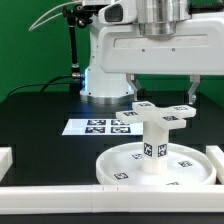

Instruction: Assemble round table

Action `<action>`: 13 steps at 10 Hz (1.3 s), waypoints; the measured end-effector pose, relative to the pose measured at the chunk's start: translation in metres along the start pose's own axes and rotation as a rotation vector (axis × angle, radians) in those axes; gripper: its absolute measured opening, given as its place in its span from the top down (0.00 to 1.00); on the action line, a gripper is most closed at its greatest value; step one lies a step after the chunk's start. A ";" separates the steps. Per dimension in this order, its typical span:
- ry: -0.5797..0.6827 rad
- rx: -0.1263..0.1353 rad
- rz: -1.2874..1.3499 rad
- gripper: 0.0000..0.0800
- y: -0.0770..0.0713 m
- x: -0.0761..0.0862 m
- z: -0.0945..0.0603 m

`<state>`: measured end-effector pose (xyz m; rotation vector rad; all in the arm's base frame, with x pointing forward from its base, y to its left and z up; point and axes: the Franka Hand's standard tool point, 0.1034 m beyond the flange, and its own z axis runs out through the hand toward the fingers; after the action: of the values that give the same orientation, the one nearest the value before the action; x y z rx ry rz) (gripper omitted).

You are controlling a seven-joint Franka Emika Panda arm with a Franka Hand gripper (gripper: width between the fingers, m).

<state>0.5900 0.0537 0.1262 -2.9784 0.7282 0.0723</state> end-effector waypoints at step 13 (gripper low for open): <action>-0.036 -0.094 -1.170 0.19 0.005 0.000 -0.001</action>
Offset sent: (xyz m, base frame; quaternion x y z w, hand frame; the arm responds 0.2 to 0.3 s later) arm 0.0107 0.0021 0.0019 -0.0099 0.0334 -0.2987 0.9537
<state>0.5875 0.0495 0.1268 -2.9441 -1.0641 0.0820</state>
